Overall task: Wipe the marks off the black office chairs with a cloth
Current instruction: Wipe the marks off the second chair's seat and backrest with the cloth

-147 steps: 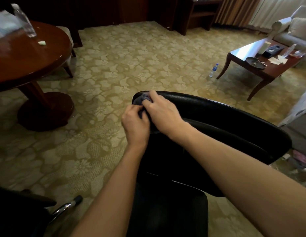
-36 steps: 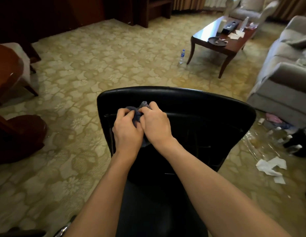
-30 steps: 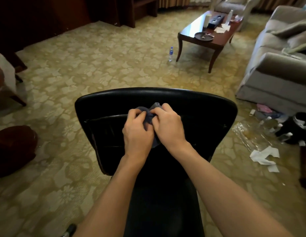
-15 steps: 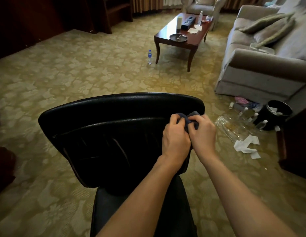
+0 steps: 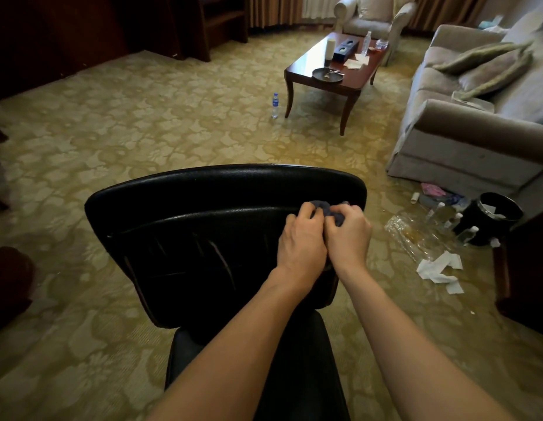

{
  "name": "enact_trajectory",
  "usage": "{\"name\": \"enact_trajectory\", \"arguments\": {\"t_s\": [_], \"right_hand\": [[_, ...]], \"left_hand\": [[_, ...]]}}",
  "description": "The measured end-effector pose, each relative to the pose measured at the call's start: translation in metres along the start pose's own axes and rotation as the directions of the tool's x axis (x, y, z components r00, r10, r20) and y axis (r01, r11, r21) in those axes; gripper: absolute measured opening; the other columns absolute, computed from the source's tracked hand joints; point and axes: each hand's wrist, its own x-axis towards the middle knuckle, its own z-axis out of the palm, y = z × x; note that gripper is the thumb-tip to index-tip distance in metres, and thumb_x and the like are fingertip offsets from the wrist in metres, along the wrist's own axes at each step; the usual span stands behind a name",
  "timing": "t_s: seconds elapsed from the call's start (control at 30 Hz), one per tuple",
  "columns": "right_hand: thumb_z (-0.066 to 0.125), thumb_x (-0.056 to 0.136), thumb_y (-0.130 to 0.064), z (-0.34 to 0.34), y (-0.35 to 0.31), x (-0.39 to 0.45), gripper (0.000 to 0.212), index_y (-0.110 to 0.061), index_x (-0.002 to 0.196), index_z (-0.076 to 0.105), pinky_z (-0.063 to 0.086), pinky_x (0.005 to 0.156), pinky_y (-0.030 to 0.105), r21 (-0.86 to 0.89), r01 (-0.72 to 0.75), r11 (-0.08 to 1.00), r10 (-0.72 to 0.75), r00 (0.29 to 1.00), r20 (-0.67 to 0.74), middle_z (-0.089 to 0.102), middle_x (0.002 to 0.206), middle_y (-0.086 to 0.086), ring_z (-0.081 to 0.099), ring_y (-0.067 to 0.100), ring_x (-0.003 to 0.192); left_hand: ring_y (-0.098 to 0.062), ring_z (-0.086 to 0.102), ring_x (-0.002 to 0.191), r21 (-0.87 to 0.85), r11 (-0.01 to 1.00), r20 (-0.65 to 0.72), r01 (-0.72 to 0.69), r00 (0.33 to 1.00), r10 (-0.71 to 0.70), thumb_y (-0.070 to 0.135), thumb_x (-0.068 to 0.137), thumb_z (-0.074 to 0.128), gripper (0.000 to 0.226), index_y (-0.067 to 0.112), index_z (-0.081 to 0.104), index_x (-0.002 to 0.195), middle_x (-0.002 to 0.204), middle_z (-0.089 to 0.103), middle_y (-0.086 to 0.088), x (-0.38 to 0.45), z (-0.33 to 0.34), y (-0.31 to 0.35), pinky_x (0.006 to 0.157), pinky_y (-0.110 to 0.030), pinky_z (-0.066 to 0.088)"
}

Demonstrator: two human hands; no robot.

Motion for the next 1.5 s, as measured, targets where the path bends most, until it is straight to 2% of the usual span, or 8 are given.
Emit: {"name": "enact_trajectory", "arguments": {"t_s": [0.43, 0.8, 0.9, 1.03, 1.1, 1.17, 1.37, 1.5], "right_hand": [[0.061, 0.089, -0.011, 0.108, -0.139, -0.091, 0.019, -0.006, 0.105, 0.071, 0.044, 0.082, 0.024, 0.159, 0.304, 0.939, -0.338, 0.9, 0.275, 0.063, 0.108, 0.008, 0.062, 0.022, 0.093], [0.057, 0.091, -0.011, 0.156, -0.191, -0.148, 0.021, -0.008, 0.107, 0.07, 0.047, 0.083, 0.032, 0.13, 0.442, 0.887, -0.453, 0.783, 0.427, 0.06, 0.11, 0.008, 0.062, 0.026, 0.094], [0.06, 0.084, -0.002, 0.146, -0.186, -0.151, 0.025, -0.009, 0.104, 0.073, 0.042, 0.081, 0.014, 0.266, 0.456, 0.849, -0.527, 0.701, 0.48, 0.062, 0.099, 0.005, 0.061, 0.016, 0.09], [0.061, 0.084, -0.001, 0.13, -0.162, -0.172, 0.025, -0.012, 0.102, 0.073, 0.04, 0.079, 0.006, 0.295, 0.394, 0.87, -0.491, 0.742, 0.456, 0.062, 0.096, 0.0, 0.059, 0.007, 0.087], [0.062, 0.087, -0.004, 0.126, -0.147, -0.184, 0.023, -0.014, 0.105, 0.072, 0.045, 0.083, 0.011, 0.261, 0.298, 0.918, -0.392, 0.782, 0.485, 0.063, 0.099, -0.001, 0.06, 0.007, 0.091], [0.064, 0.091, -0.012, 0.125, -0.136, -0.195, 0.021, -0.016, 0.109, 0.072, 0.049, 0.089, 0.021, 0.229, 0.212, 0.95, -0.304, 0.788, 0.535, 0.064, 0.103, -0.003, 0.061, 0.004, 0.096], [0.069, 0.09, -0.021, 0.117, -0.161, -0.18, 0.019, -0.019, 0.109, 0.07, 0.056, 0.089, 0.039, 0.468, -0.263, 0.844, -0.067, 0.813, 0.578, 0.073, 0.106, 0.004, 0.069, 0.019, 0.1], [0.064, 0.094, -0.013, 0.105, -0.166, -0.176, 0.036, -0.018, 0.129, 0.059, 0.054, 0.094, 0.032, 0.423, -0.246, 0.872, -0.125, 0.723, 0.679, 0.067, 0.121, 0.005, 0.066, 0.015, 0.109]], "left_hand": [[-0.032, 0.054, 0.096, 0.151, 0.958, -0.264, 0.243, 0.944, -0.198, 0.014, 0.095, 0.054, 0.043, 0.011, 0.055, 0.138, 0.131, 0.055, -0.007, -0.068, -0.107, -0.158, 0.075, -0.043, 0.053], [-0.032, 0.06, 0.092, -0.087, 0.916, -0.405, 0.391, 0.827, -0.391, 0.011, 0.093, 0.055, 0.038, 0.004, 0.062, 0.13, 0.111, 0.06, -0.016, -0.112, -0.136, -0.228, 0.074, -0.041, 0.051], [-0.023, 0.063, 0.097, -0.51, 0.698, -0.293, 0.502, 0.661, -0.69, 0.015, 0.086, 0.058, 0.052, 0.016, 0.056, 0.138, 0.099, 0.066, -0.001, -0.13, -0.144, -0.225, 0.088, -0.037, 0.051], [-0.009, 0.065, 0.073, -0.841, 0.29, 0.022, 0.457, 0.565, -0.825, 0.012, 0.085, 0.063, 0.052, 0.029, 0.053, 0.134, 0.079, 0.067, 0.008, -0.155, -0.139, -0.216, 0.068, -0.027, 0.053], [-0.008, 0.066, 0.079, -0.921, 0.123, 0.115, 0.37, 0.558, -0.822, 0.01, 0.089, 0.061, 0.043, 0.03, 0.058, 0.128, 0.09, 0.07, 0.003, -0.164, -0.132, -0.219, 0.067, -0.022, 0.051], [-0.013, 0.068, 0.092, -0.932, 0.075, 0.155, 0.355, 0.577, -0.802, 0.016, 0.093, 0.064, 0.036, 0.027, 0.061, 0.127, 0.103, 0.07, 0.0, -0.168, -0.126, -0.224, 0.075, -0.024, 0.053], [-0.02, 0.069, 0.102, -0.915, 0.379, -0.148, 0.137, 0.761, -0.632, 0.003, 0.093, 0.061, 0.044, 0.025, 0.059, 0.132, 0.112, 0.069, -0.007, -0.152, -0.142, -0.219, 0.085, -0.029, 0.056], [-0.023, 0.068, 0.107, -0.945, 0.313, -0.112, 0.096, 0.804, -0.583, -0.007, 0.089, 0.054, 0.057, 0.027, 0.059, 0.134, 0.117, 0.069, -0.009, -0.146, -0.154, -0.22, 0.09, -0.035, 0.056]]}}
